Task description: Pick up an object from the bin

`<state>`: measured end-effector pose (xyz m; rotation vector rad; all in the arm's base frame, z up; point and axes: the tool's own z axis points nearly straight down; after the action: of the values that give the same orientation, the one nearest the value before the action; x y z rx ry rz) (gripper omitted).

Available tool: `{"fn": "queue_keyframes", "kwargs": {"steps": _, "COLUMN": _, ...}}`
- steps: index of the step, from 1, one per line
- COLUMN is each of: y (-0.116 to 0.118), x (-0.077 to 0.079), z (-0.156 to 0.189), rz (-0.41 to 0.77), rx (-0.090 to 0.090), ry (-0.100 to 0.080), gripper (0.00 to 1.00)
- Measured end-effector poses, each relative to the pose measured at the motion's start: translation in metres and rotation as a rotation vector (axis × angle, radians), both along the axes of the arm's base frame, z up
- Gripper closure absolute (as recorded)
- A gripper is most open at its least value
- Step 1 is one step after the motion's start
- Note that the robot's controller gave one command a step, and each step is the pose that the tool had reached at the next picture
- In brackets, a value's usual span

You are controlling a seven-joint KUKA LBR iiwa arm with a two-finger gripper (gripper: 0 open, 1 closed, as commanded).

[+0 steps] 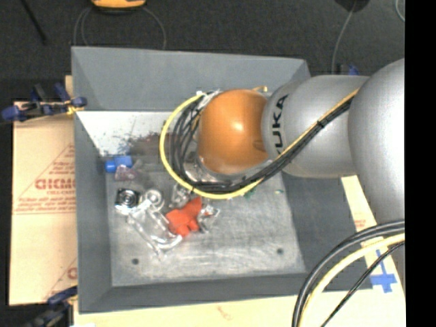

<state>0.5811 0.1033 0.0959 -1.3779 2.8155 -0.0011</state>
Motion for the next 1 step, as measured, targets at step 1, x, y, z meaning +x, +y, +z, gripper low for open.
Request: {"fn": "queue_keyframes", "kwargs": {"steps": 1, "y": 0.0003, "x": 0.0011, "z": 0.0025, "rz": -0.005, "rx": 0.002, "ry": -0.001, "gripper": 1.00}}
